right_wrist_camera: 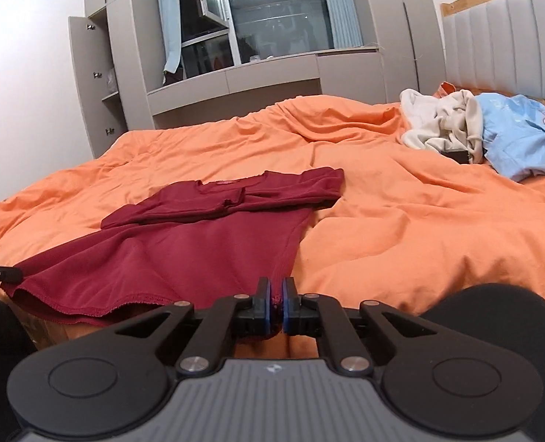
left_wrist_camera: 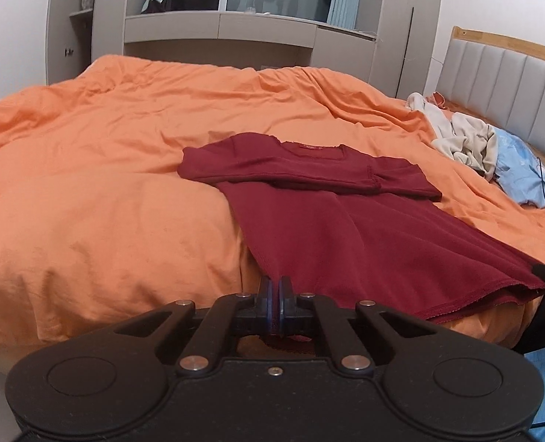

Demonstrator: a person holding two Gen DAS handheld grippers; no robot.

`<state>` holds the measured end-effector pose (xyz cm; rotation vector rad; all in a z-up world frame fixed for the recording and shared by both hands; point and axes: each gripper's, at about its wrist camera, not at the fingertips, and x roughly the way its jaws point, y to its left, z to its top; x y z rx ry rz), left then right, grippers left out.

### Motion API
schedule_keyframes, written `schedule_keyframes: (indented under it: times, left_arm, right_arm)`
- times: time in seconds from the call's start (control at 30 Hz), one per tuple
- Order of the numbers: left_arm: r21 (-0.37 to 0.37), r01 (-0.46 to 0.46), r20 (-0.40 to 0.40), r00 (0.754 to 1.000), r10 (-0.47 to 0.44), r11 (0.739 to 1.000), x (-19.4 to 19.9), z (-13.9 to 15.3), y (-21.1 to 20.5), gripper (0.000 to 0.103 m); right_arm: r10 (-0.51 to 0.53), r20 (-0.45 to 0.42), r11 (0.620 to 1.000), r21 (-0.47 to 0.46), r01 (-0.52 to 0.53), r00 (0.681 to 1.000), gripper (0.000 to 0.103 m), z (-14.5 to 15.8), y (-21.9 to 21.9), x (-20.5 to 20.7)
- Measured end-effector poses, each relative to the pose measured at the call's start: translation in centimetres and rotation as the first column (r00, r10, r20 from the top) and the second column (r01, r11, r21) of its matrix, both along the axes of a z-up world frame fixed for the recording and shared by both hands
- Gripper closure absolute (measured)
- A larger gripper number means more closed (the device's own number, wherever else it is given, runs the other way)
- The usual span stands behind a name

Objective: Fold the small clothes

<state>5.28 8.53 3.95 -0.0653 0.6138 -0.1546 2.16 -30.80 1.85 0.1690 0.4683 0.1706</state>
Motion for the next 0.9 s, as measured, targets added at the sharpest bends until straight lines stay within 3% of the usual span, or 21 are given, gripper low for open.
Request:
schedule_keyframes:
  times: [0.07, 0.17, 0.23, 0.3, 0.4, 0.47, 0.53, 0.77, 0.9]
  left_arm:
    - [-0.004, 0.003, -0.007, 1.0, -0.003, 1.0, 0.1, -0.1, -0.1, 0.097]
    - [-0.007, 0.003, -0.012, 1.0, -0.003, 1.0, 0.1, 0.0, -0.2, 0.077]
    - [-0.013, 0.002, -0.005, 1.0, -0.002, 1.0, 0.0, 0.0, -0.2, 0.051]
    - [-0.011, -0.004, 0.009, 1.0, 0.004, 1.0, -0.2, 0.2, -0.2, 0.031]
    - [0.017, -0.013, 0.043, 0.999, 0.012, 1.0, -0.5, 0.6, -0.6, 0.019]
    - [0.026, -0.015, 0.065, 0.998, 0.013, 1.0, -0.7, 0.9, -1.0, 0.003]
    - [0.035, -0.011, 0.095, 0.995, 0.008, 0.999, -0.9, 1.2, -1.4, 0.001]
    - [0.047, 0.032, 0.074, 0.997, -0.036, 0.998, 0.1, 0.5, -3.0, 0.001]
    - [0.037, 0.085, 0.107, 0.99, -0.089, 0.996, 0.3, 0.0, -4.3, 0.001]
  right_arm:
    - [0.006, -0.007, 1.0, -0.014, -0.006, 1.0, 0.093, 0.0, 0.2, -0.2]
    - [0.008, 0.008, 0.997, -0.073, -0.008, 1.0, 0.08, 0.4, 0.6, -0.6]
    - [0.02, 0.026, 0.993, -0.118, -0.017, 0.999, 0.051, 0.8, 0.6, -1.0]
    - [0.051, 0.039, 0.982, -0.183, -0.043, 0.998, 0.038, 1.1, 1.0, -1.4]
    - [0.095, 0.05, 0.956, -0.282, -0.077, 0.994, 0.024, 1.2, 1.9, -2.0]
    - [0.129, 0.05, 0.939, -0.327, -0.106, 0.99, 0.012, 1.1, 2.6, -2.4]
    - [0.16, 0.03, 0.919, -0.369, -0.137, 0.987, 0.004, 0.6, 3.4, -2.4]
    - [0.183, -0.016, 0.839, -0.519, -0.165, 0.983, 0.004, -0.6, 6.1, -1.6]
    - [0.198, -0.02, 0.798, -0.577, -0.173, 0.98, 0.007, -1.5, 7.2, -1.4]
